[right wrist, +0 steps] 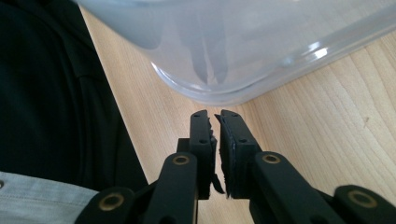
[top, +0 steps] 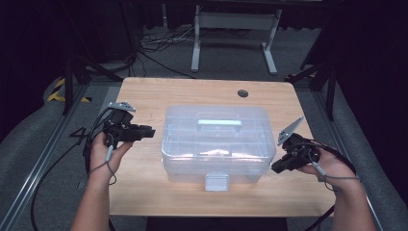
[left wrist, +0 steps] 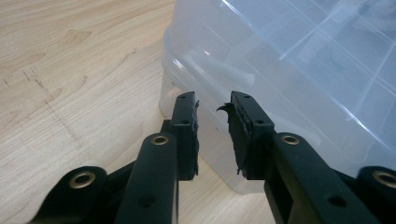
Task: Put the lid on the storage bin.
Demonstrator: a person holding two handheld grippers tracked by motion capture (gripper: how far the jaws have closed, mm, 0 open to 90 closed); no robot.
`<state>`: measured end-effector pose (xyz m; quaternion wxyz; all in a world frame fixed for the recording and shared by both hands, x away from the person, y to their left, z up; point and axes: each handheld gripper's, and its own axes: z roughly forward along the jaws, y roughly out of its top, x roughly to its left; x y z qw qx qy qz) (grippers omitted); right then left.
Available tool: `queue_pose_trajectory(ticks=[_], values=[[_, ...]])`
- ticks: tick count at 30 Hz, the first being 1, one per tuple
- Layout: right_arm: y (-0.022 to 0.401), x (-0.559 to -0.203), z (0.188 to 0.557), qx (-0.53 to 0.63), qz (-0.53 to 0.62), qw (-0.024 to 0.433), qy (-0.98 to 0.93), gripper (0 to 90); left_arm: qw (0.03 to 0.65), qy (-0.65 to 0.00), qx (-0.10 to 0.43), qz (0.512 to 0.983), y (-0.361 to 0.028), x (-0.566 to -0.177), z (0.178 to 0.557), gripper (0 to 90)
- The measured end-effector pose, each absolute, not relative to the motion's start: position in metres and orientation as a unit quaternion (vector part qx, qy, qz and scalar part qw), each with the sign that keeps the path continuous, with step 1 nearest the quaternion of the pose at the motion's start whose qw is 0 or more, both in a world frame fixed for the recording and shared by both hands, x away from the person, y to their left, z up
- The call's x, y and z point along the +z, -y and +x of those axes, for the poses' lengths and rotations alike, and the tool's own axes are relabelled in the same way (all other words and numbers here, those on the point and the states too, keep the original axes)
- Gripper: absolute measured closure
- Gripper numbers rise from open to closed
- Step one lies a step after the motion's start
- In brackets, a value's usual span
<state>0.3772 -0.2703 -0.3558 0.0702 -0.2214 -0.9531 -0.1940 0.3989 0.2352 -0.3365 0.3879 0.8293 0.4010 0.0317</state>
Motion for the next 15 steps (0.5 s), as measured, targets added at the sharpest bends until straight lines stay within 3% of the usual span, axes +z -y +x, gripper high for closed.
queue_pose_trajectory(ticks=[15], values=[[0.296,-0.328,0.379,-0.265,-0.222,0.035,0.938,68.1,0.393,-0.419,0.041,0.817,-0.247,-0.340,0.386,58.2]])
